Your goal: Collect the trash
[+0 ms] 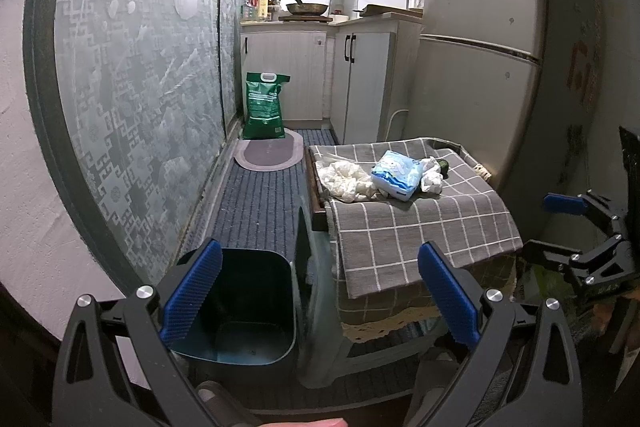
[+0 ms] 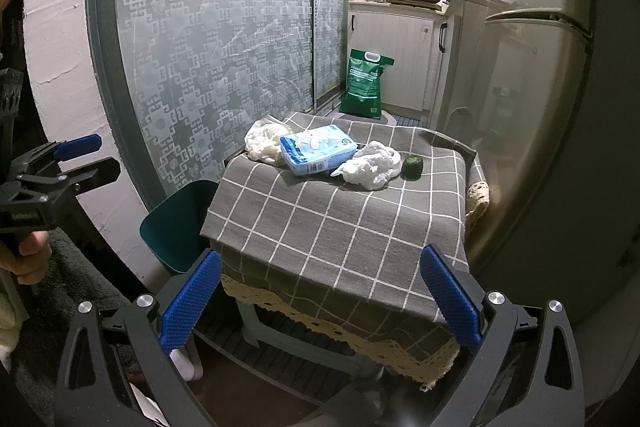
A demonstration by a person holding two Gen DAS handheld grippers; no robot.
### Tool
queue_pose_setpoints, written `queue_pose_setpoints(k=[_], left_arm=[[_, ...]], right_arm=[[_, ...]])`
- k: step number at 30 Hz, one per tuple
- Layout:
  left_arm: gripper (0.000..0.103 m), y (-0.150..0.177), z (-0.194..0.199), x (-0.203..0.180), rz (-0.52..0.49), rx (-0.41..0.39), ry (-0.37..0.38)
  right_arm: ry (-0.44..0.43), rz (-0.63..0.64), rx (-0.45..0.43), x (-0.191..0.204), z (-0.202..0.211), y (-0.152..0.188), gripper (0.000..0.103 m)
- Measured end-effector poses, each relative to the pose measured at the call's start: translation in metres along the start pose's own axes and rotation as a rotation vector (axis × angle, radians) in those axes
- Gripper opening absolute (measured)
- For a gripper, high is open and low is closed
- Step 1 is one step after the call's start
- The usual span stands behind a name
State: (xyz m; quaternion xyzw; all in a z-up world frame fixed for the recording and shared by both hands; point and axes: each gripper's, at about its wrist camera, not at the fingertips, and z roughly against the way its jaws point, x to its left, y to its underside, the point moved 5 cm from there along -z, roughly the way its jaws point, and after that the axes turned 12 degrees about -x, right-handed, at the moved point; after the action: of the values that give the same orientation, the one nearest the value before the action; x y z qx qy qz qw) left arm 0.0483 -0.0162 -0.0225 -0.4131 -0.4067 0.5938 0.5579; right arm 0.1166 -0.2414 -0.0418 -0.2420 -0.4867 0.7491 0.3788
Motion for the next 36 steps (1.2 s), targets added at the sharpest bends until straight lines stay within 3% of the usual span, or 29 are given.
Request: queue_pose_setpoints(k=[8, 13, 18, 21, 29, 36], left_arm=[[0.099, -0.002, -0.010, -0.003, -0.024, 0.002, 0.048], [0.083, -0.009, -0.022, -0.005, -0.041, 0.012, 0.076], [0.059, -0.014, -0.048, -0.008, -0.056, 0.068, 0.113], [0.050, -0.018, -0.066, -0.010, -0.072, 0.094, 0.135], [0.047, -0.024, -0.120, -0.010, -0.125, 0.181, 0.137], [0.042, -0.018, -0.165, -0.002, -0.089, 0.287, 0.159]], right_arm=[[-0.046, -0.052, -0.021, -0.004, 0.007, -0.014, 0.098], [-0.068, -0.048, 0.004, -0.005, -0.001, -0.025, 0.087], [-0.097, -0.026, 0.014, -0.010, -0.013, -0.041, 0.076], [-0.108, -0.002, 0.029, -0.015, -0.022, -0.048, 0.071], [-0.199, 0.031, 0.103, -0.028, -0.056, -0.057, 0.054], [-0.240, 0.077, 0.162, -0.037, -0.084, -0.063, 0.049]])
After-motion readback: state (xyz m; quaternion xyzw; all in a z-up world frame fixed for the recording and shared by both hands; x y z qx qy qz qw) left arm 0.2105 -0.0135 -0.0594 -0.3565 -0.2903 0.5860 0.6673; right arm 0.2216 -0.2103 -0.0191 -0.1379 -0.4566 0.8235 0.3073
